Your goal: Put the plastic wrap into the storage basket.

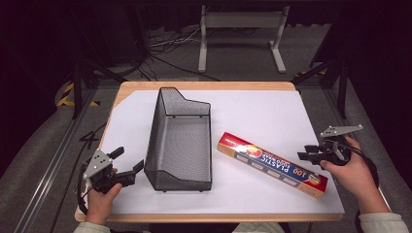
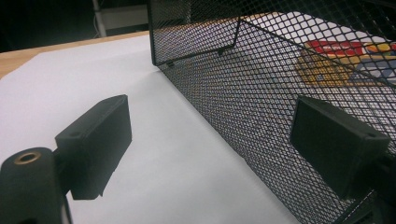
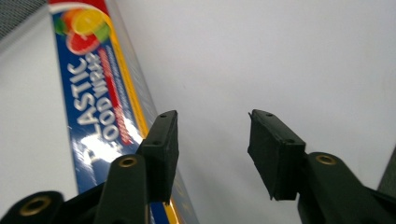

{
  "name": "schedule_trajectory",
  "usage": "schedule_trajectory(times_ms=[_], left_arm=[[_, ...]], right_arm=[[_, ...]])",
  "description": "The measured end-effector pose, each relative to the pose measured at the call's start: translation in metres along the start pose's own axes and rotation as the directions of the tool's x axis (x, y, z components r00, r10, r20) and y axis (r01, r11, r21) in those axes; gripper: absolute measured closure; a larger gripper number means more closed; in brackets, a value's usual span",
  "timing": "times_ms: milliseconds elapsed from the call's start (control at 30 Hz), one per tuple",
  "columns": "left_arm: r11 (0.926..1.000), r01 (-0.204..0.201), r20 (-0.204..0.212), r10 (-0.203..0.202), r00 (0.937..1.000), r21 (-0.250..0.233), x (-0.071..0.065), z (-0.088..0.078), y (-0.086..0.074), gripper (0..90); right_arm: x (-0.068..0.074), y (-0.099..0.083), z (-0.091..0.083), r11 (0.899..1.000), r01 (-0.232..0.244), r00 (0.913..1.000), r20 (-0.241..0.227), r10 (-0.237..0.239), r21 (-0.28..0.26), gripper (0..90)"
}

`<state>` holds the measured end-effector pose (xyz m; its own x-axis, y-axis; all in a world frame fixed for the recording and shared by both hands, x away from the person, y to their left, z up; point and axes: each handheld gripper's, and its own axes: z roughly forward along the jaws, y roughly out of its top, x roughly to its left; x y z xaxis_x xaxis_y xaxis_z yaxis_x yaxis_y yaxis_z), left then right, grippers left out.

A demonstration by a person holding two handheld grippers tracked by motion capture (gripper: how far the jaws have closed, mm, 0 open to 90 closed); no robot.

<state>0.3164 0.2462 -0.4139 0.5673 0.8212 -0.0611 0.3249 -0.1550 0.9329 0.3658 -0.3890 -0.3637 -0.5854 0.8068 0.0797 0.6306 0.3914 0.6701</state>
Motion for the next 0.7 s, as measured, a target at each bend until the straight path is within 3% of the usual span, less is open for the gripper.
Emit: schedule_trajectory(times_ms=[100,200,233,267,300,467,600,700], left_arm=[[1.0,0.0,0.0,0.0,1.0,0.0,0.0,0.0,0.0,13.7],[1.0,-0.001,0.0,0.001,1.0,0.0,0.0,0.0,0.0,13.7],[1.0,-0.001,0.0,0.001,1.0,0.0,0.0,0.0,0.0,13.7],[1.0,-0.001,-0.001,0.001,1.0,0.001,0.0,-0.001,0.0,13.7],[1.0,-0.001,-0.001,0.001,1.0,0.001,0.0,-0.001,0.0,13.7],[1.0,0.002,-0.002,-0.002,1.0,0.001,0.0,-0.001,-0.001,13.7],[1.0,0.002,-0.004,-0.002,1.0,0.0,0.001,-0.002,-0.001,13.7],[1.0,0.005,-0.004,-0.005,1.0,-0.004,0.001,-0.002,-0.001,13.6]], right_arm=[[0.01,0.009,-0.002,0.995,0.057,0.9982,-0.014,-0.058,-0.077,38.7],[0.021,0.016,-0.002,0.984,0.064,0.9958,-0.055,-0.074,-0.165,28.5],[0.021,0.016,-0.002,0.984,0.064,0.9958,-0.055,-0.074,-0.165,28.5],[0.028,0.02,0.0,0.977,0.073,0.992,-0.086,-0.092,-0.201,26.7],[0.031,0.023,0.002,0.975,0.074,0.9902,-0.101,-0.097,-0.207,25.4],[0.046,0.033,0.014,0.972,0.118,0.9807,-0.13,-0.146,-0.203,22.1],[0.057,0.041,0.027,0.969,0.165,0.9736,-0.127,-0.19,-0.183,20.0],[0.064,0.043,0.039,0.967,0.22,0.9648,-0.118,-0.235,-0.127,18.2]])
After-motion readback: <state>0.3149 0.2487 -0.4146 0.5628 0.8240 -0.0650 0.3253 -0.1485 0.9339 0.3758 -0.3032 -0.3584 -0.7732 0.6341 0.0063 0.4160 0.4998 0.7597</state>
